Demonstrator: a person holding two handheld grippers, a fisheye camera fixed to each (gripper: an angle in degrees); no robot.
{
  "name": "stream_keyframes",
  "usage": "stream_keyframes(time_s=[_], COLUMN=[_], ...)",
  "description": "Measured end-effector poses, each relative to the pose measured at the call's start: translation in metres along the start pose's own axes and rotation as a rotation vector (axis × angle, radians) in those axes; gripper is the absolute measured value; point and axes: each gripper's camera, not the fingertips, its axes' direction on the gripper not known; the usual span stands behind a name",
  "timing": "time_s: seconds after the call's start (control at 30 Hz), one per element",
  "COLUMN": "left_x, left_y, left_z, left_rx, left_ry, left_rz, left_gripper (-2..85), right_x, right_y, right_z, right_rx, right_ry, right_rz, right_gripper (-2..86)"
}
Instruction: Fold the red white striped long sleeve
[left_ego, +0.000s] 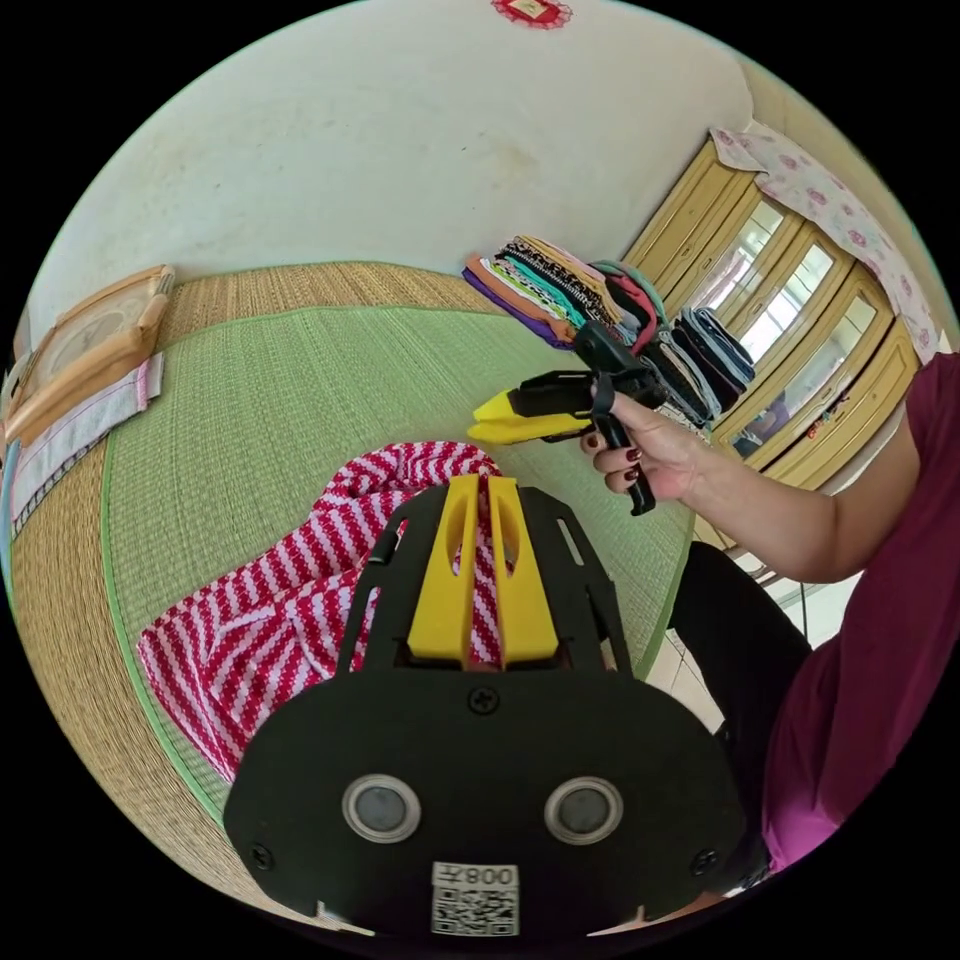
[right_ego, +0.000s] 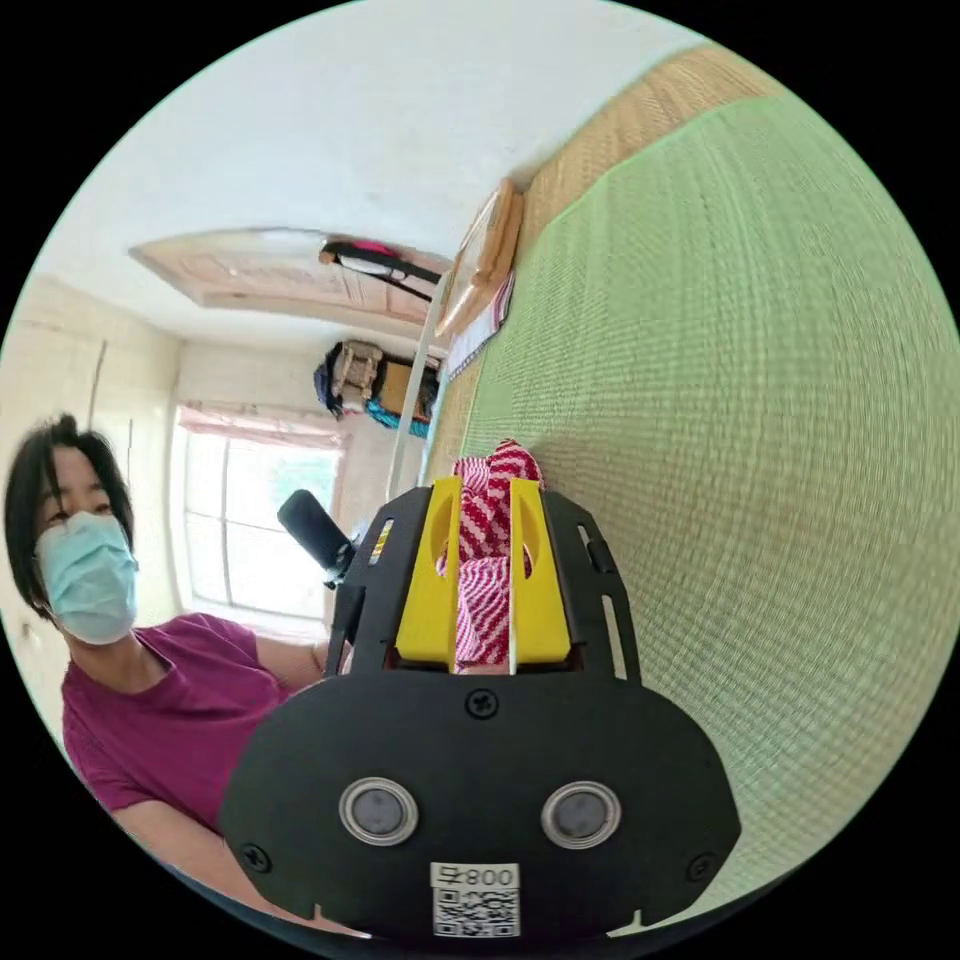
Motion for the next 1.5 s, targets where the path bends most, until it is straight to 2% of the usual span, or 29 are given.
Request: stream_keyframes(time_s=[0.07, 0.17, 0.3, 0.4, 0.57, 0.67, 0.77, 0.93, 1.03, 1.2, 1.5], left_x=[0.002, 0.004, 0.005, 0.003, -0.009, -0.030, -0.058, -0.073, -0.079, -0.084, -0.087], left_y=[0.000, 0.000, 0.001, 0.004, 0.011, 0.019, 0.028, 0.008, -0.001, 0.000, 0.010], left_z=[0.002, 0.003, 0.002, 0.001, -0.003, -0.015, -0.035, -0.027, -0.012, -0.016, -0.029], left_rx=[-0.012, -0.014, -0.019, -0.018, 0.007, 0.086, 0.205, 0.062, -0.029, -0.003, 0.072], left_ry=[-0.011, -0.021, -0.055, -0.056, 0.015, 0.127, 0.187, 0.066, 0.011, 0.001, 0.054], left_rz=[0.009, 0.019, 0.027, 0.033, 0.005, -0.083, -0.190, -0.111, -0.087, -0.091, -0.109], left_gripper=[1.8, 1.9, 2.1, 2.3, 3.4, 4.8, 5.8, 6.7, 3.8, 1.1, 0.5], right_x=[-0.034, -0.056, -0.057, -0.042, 0.039, 0.070, 0.085, 0.098, 0.104, 0.118, 0.108], right_y=[-0.018, -0.035, -0.043, -0.043, -0.031, -0.016, -0.004, 0.001, 0.002, 0.013, 0.033], right_z=[0.022, 0.057, 0.066, 0.051, 0.018, 0.018, 0.021, 0.024, 0.028, 0.024, -0.027], right_rx=[-0.105, -0.212, -0.192, -0.137, -0.022, -0.002, -0.011, -0.028, -0.045, -0.011, 0.179], right_ry=[0.167, 0.356, 0.451, 0.330, -0.245, -0.461, -0.578, -0.673, -0.717, -0.783, -0.530], right_rz=[-0.104, -0.196, -0.232, -0.180, 0.086, 0.180, 0.221, 0.260, 0.286, 0.361, 0.365], right_gripper=[10.7, 9.6, 3.1, 1.2, 0.4, 0.2, 0.2, 0.2, 0.3, 0.3, 0.1])
